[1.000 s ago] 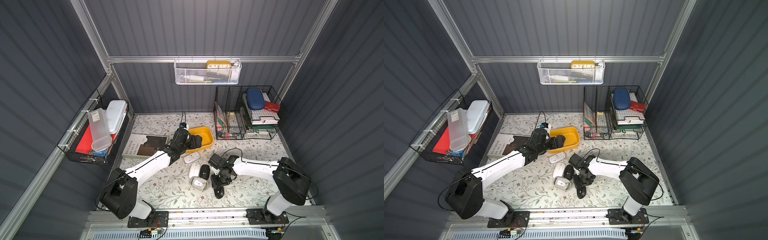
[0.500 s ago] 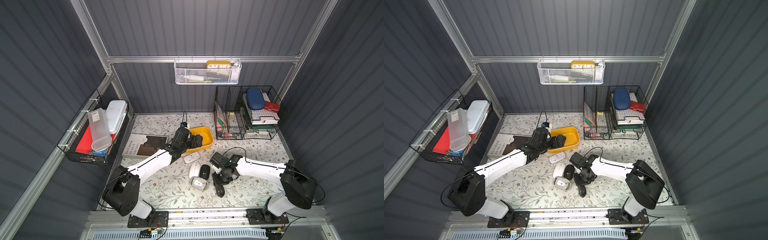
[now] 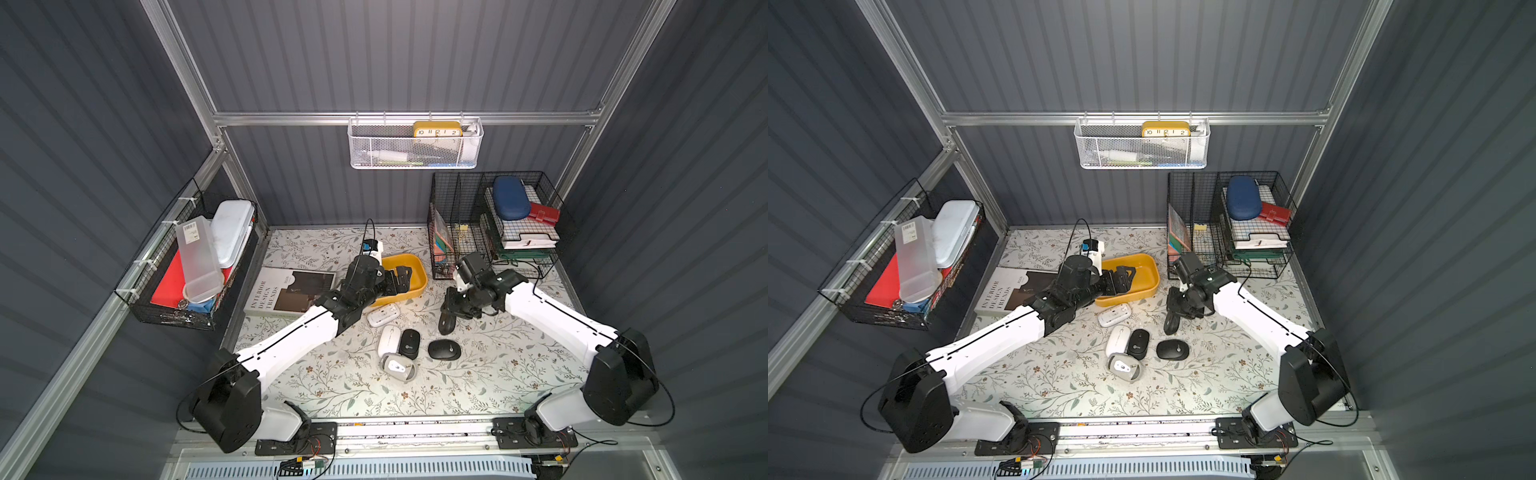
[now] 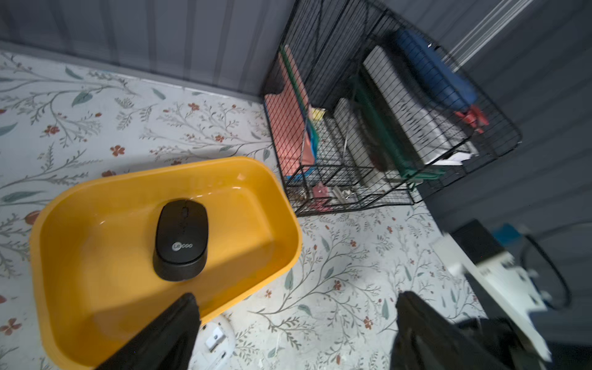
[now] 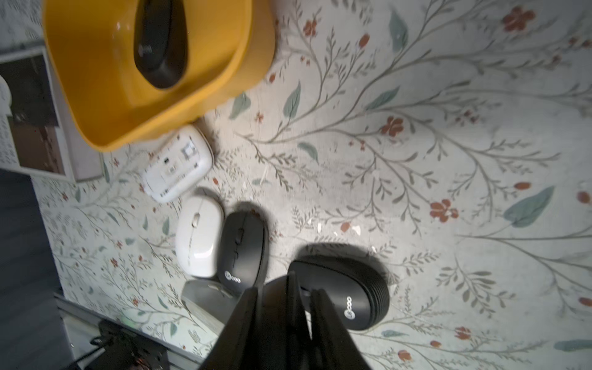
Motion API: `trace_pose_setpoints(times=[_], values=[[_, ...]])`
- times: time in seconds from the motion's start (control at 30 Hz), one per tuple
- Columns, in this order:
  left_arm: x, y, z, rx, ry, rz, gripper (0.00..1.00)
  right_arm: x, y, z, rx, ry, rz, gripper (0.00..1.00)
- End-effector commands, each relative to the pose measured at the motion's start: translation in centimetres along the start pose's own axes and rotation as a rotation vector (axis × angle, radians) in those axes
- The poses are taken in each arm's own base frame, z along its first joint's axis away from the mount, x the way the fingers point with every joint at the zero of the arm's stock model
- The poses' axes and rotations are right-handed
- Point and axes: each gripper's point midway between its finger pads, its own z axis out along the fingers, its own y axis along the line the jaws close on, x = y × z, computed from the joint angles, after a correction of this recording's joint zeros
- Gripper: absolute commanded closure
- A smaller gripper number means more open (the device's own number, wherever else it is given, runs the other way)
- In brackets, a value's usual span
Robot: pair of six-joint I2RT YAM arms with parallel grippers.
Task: Put the mouse in the storage box
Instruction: Pick up the mouse from the center of the board.
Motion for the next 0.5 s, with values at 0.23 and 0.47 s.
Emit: trace_pose_setpoints(times=[0.23, 0.47], values=[[1.6, -7.4, -0.7, 0.113, -0.022, 0.251, 0.01, -5.3, 0.7, 2.6, -0.008, 0.036, 0.191, 0.93], [4.9, -9.6, 1.6, 0.102, 0.032, 0.334, 0.09, -6.3, 0.4, 2.5, 0.007, 0.04, 0.211, 0.92]])
